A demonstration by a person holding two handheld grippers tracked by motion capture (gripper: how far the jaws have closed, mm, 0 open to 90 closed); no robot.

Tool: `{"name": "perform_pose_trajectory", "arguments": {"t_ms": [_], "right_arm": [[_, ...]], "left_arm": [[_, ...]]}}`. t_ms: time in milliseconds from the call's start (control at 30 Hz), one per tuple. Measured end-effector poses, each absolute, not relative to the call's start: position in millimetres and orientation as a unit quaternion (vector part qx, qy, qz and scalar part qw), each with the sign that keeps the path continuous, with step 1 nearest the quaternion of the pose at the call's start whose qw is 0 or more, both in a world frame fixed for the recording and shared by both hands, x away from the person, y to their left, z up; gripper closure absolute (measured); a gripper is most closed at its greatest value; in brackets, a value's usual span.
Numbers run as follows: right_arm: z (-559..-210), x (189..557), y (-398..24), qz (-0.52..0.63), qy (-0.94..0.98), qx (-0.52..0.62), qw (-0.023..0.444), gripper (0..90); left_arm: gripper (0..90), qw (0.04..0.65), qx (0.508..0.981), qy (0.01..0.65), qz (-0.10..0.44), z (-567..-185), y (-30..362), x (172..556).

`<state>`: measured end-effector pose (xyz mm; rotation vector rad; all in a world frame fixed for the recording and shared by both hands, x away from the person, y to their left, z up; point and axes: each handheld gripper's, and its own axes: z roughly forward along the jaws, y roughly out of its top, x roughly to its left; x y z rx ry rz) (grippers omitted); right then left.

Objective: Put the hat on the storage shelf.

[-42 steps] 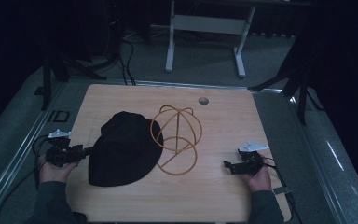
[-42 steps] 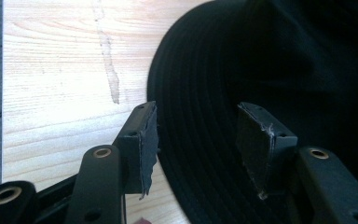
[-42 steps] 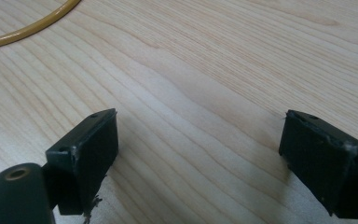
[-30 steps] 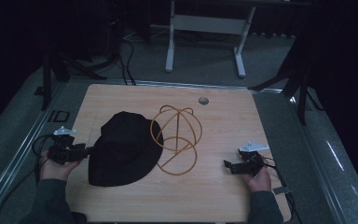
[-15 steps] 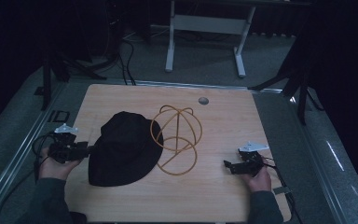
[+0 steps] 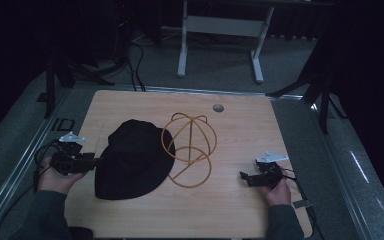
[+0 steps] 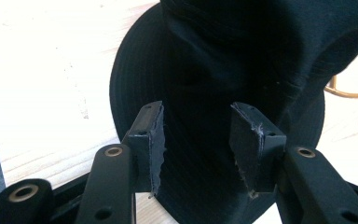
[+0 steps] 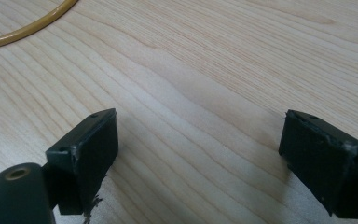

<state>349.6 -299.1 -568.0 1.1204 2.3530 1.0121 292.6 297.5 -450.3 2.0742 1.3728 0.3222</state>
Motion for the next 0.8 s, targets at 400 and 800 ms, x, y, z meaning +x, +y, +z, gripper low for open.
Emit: {"name": "perform_pose_trajectory", "arguments": {"t_ms": [400, 800], "right_arm": [[-567.9, 349.5, -299.1, 0.356, 0.829, 0.395, 0.172, 11.6], [-568.0, 349.6, -299.1, 0.357, 0.829, 0.395, 0.172, 11.6]], "left_arm": [[58.9, 0.312, 0.803, 0.498, 0.102, -442.0, 293.3, 289.4], [59.0, 0.293, 0.818, 0.487, 0.095, -436.2, 287.6, 293.1]]}}
